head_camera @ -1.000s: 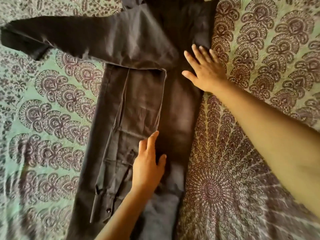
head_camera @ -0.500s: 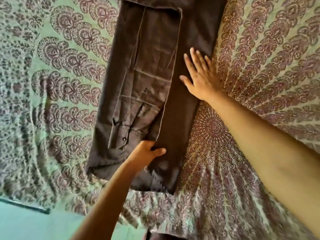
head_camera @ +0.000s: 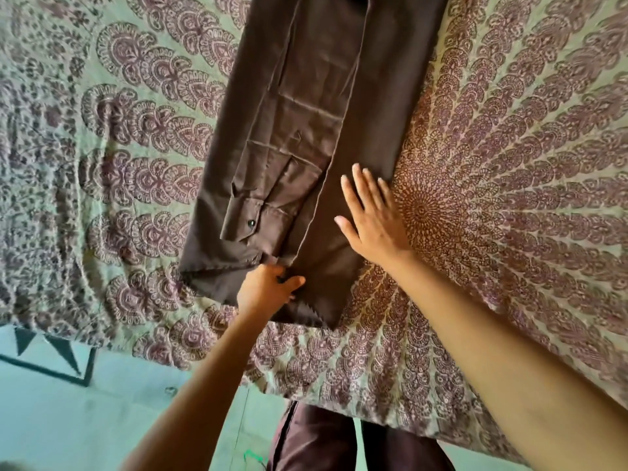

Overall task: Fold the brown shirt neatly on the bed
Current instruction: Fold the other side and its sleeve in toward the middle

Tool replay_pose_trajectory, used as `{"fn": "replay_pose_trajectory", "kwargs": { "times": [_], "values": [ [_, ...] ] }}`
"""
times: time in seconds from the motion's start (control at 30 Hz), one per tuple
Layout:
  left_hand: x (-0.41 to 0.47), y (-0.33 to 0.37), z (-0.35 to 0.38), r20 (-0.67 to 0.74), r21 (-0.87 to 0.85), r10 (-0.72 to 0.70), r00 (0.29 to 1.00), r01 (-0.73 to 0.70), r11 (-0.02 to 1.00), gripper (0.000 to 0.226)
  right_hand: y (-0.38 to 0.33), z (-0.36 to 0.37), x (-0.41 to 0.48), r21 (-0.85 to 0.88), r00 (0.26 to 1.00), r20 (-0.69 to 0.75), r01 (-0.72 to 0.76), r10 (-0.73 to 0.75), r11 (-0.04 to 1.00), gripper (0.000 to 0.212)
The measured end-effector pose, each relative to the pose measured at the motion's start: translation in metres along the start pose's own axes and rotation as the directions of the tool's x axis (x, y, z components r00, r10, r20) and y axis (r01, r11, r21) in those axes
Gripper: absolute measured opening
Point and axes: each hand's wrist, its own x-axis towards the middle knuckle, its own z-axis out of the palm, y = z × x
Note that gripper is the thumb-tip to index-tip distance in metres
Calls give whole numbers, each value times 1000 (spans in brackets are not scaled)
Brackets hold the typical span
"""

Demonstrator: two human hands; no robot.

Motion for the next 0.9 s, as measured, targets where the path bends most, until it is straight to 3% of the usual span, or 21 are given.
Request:
{"fn": "replay_pose_trajectory", "kwargs": {
  "times": [0.17, 0.23, 0.33, 0.43, 0.47, 0.53, 0.63, 0.7, 0.8, 0.9],
  "values": [
    [-9, 18, -17, -99, 394, 33, 995, 9, 919, 46, -26, 12, -46, -17, 980, 65, 190, -188, 982, 66],
    [-12, 37, -31, -195, 429, 113, 974, -19, 903, 37, -35, 20, -71, -36, 935, 117, 342, -336, 939, 67],
    [-8, 75, -49, -336, 409, 284, 898, -133, 903, 21, -46, 36, -109, -21, 775, 186, 618, -604, 786, 67],
    [0, 109, -61, -284, 414, 350, 892, -216, 885, 24, -52, 40, -133, 139, 576, 200, 784, -793, 605, 59],
    [3, 117, -63, -247, 399, 355, 902, -239, 885, 25, -52, 36, -137, 208, 556, 159, 789, -816, 578, 56],
    [3, 130, -65, -236, 380, 370, 899, -265, 886, 28, -45, 20, -133, 327, 664, 9, 705, -748, 630, 54],
    [1, 127, -66, -398, 377, 379, 835, -228, 898, 34, -21, -4, -110, 339, 864, -158, 502, -478, 796, 48],
    [-1, 107, -60, -448, 382, 348, 823, -176, 907, 51, -4, -15, -90, 269, 910, -185, 411, -372, 871, 43],
    [-4, 61, -44, -421, 363, 267, 867, -109, 925, 75, 3, -25, -65, 190, 942, -159, 322, -295, 927, 38],
    [-7, 20, -29, -434, 243, 177, 883, -74, 967, 79, -7, -24, -49, 168, 970, -58, 241, -235, 956, 45]
  ]
}}
